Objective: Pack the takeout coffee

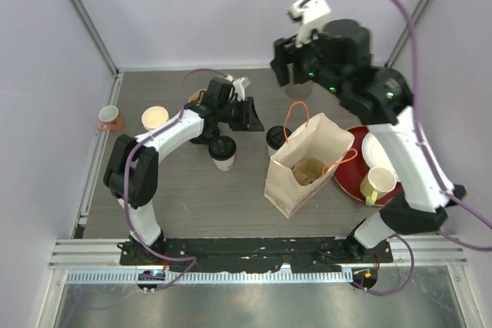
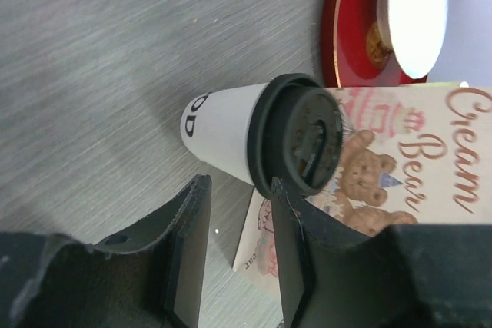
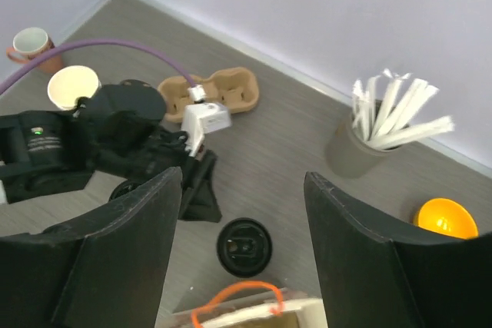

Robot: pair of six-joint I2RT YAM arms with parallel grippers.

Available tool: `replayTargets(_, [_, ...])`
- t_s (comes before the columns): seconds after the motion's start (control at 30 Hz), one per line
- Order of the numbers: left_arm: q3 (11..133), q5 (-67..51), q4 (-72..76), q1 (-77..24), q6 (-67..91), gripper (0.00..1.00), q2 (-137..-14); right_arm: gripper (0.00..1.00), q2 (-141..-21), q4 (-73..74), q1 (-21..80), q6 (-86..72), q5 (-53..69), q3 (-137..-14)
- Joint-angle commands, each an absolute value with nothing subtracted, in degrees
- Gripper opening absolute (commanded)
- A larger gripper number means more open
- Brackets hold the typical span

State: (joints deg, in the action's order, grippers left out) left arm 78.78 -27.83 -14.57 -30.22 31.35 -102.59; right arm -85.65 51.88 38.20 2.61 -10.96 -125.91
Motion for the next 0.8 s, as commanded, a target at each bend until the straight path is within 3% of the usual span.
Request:
replayTargets(0.0, [77.3,-28.0,-9.7,-29.8,37.9,0.38,-104.6,0.69,-94.3,60.6,45.9,1.7,-22.3,-136.9])
replayTargets(0.13, [76.3,-29.7,-6.1,-29.7,41.3,0.37,-105.4,0.7,-103.3,68.2,46.7,-2.7,-24.3,-144.6])
replayTargets(0.3, [75.9,-31.2,-3.6,-29.6,42.3,0.37,-105.8,0.69,-103.4,70.2,46.6,-8.3,-24.9,-135.8])
replayTargets(0.53, [74.4,-31.5,-1.0,-29.7,44.8,0.35,-106.1,0.56,-109.9,78.9,46.4,-10.2,-21.3,-136.1])
replayTargets(0.77, [72.1,-30.8,1.1,-29.8,46.6,0.31,-106.7,0.55,-113.1,77.3,45.2,-8.5,-15.7,-131.6])
